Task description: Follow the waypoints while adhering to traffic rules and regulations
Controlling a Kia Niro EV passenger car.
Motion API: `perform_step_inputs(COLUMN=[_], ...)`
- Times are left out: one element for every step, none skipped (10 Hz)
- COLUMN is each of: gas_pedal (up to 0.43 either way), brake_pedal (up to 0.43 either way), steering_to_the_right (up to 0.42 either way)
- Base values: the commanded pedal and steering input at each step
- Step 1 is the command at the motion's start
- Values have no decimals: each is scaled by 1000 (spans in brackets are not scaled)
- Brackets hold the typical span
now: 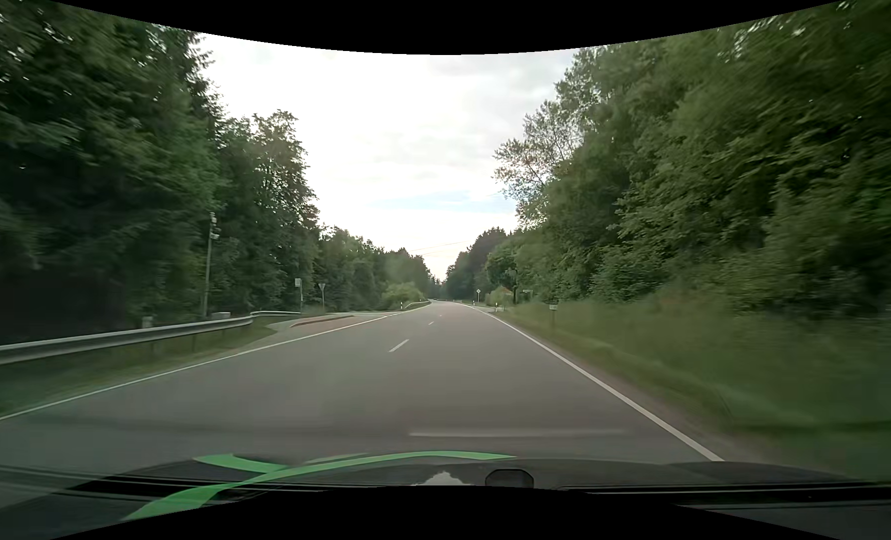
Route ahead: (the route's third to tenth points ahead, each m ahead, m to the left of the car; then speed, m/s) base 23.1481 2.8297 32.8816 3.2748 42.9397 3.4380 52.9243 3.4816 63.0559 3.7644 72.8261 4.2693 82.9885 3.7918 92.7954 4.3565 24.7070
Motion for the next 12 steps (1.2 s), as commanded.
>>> perform_step_inputs(gas_pedal=[220, 220, 209, 209, 209, 209, 209, 209, 209, 197, 197, 197], brake_pedal=[0, 0, 0, 0, 0, 0, 0, 0, 0, 0, 0, 0], steering_to_the_right=[-4, -3, -4, -4, -4, -3, -4, -4, -4, -3, -4, -4])
